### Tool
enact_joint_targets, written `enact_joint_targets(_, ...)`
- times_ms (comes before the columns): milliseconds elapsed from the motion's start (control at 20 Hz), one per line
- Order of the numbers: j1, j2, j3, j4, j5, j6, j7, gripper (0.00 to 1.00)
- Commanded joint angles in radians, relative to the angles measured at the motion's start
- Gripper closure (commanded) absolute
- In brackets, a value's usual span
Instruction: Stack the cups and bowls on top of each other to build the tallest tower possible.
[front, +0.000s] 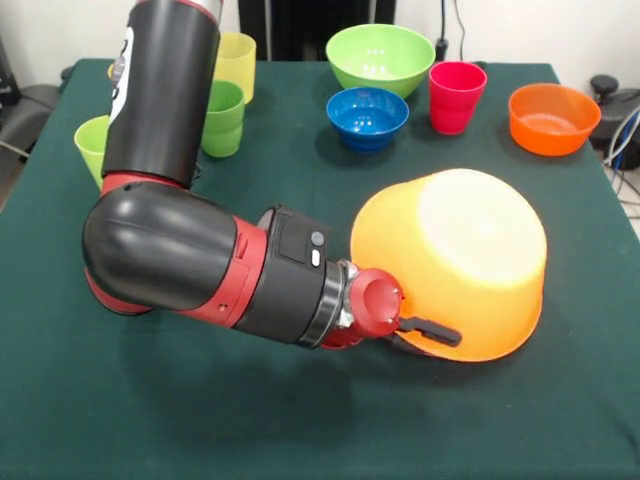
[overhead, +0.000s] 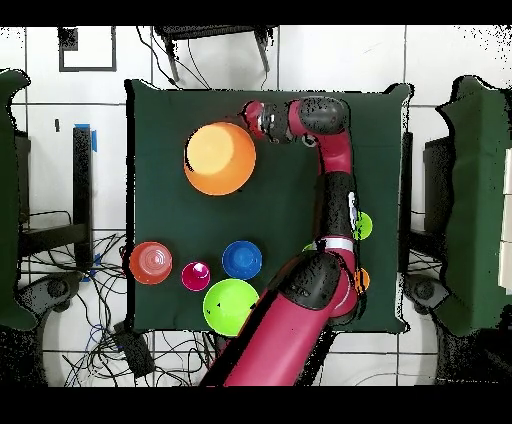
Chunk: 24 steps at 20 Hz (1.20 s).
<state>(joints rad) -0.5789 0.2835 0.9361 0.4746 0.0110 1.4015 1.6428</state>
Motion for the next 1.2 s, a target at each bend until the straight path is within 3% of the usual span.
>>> enact_joint_targets(50, -0.012, -0.017, 0.031, -0.037, -0.082, -0.117, -0.325, 0.00)
enact_joint_targets(700, -0.026, -0.089, -0.029, 0.037, -0.105, -0.182, -0.329, 0.00)
enact_joint_targets(800, -0.035, -0.114, -0.033, 0.067, -0.108, -0.229, -0.354, 0.00)
enact_joint_targets(1100, -0.056, -0.223, -0.037, 0.167, -0.172, -0.432, -0.576, 0.00)
enact_joint_targets(1200, -0.073, -0.302, -0.077, 0.255, -0.206, -0.479, -0.534, 0.00)
